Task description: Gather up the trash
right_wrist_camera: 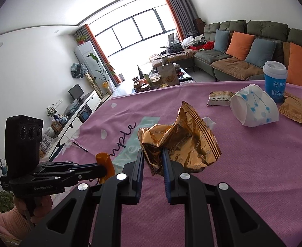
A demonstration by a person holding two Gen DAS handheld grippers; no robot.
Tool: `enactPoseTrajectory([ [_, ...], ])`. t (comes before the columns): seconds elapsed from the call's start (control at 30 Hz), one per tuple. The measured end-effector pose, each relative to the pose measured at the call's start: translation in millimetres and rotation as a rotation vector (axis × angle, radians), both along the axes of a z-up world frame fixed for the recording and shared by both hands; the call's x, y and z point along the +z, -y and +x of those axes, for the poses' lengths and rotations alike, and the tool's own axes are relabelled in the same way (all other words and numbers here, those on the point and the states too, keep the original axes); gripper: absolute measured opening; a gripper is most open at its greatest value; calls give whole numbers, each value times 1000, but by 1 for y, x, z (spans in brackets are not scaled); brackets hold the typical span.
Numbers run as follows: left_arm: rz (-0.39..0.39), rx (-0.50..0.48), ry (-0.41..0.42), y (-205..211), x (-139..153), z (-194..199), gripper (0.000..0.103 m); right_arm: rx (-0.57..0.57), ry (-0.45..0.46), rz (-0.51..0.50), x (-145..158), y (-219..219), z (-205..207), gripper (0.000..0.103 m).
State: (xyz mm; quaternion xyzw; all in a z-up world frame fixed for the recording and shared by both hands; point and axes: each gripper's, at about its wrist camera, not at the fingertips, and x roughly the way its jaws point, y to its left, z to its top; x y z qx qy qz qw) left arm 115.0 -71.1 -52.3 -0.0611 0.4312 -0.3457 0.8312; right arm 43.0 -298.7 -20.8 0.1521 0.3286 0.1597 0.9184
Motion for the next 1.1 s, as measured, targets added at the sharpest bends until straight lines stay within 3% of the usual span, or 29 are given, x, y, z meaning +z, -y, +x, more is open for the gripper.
enactPoseTrajectory([
  [0.4, 7, 153, 44, -82, 14, -28, 11, 120, 11, 18, 4, -47, 2, 16],
  [1.1, 18, 303, 81, -152, 23, -48, 11, 284, 5, 38, 4, -120, 12, 16],
])
